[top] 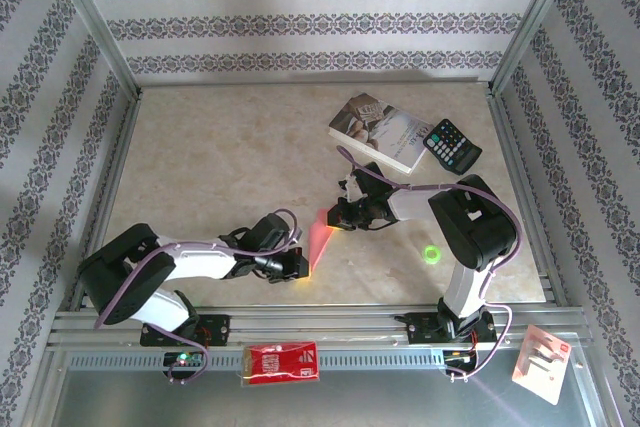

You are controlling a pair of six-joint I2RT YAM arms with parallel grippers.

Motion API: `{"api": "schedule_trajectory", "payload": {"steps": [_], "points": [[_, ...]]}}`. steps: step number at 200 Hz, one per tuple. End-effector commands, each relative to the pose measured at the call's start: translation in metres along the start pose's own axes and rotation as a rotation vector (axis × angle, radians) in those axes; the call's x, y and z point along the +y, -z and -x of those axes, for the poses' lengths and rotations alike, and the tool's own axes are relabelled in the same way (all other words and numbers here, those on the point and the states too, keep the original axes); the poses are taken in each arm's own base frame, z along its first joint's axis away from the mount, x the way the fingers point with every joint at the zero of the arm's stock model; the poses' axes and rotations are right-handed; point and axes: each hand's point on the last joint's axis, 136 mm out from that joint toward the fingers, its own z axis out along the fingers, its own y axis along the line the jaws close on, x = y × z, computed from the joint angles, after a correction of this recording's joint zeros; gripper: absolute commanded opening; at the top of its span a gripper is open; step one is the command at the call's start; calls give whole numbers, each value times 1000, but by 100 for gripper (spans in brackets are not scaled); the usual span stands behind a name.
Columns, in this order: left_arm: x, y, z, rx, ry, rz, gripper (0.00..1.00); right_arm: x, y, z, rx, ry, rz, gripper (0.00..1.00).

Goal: Fold a paper plane with a square sheet of paper (pick it up from the middle)
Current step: Fold the wing for the fifth time at the center of the table.

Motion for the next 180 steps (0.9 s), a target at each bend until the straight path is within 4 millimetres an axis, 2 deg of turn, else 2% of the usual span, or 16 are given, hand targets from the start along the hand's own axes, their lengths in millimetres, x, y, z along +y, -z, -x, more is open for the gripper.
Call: {"api": "schedule_trajectory", "payload": {"steps": [1,23,58,86,107,140,180], "points": [[31,2,-38,132,59,103,0,-82,-10,-24,36,-98,-289,1],[16,9,-31,109,17,60,0,-81,-10,-24,37,-95,-288,1],[-30,28,9,-43,-52,-77,0,-81,-10,-23,33,-95,-287,1],[-52,19,28,-48,-89,-111,0,-79,-9,-21,30,-93,-281,1],[-53,4,39,-38,-85,-106,0,-78,-9,-21,28,-89,-277,1],[-31,-8,46,-28,-30,-66,0,-75,-8,-20,28,-82,-268,2],[-3,-13,34,0,8,-12,0,-67,-8,-15,30,-59,-253,2]]}}
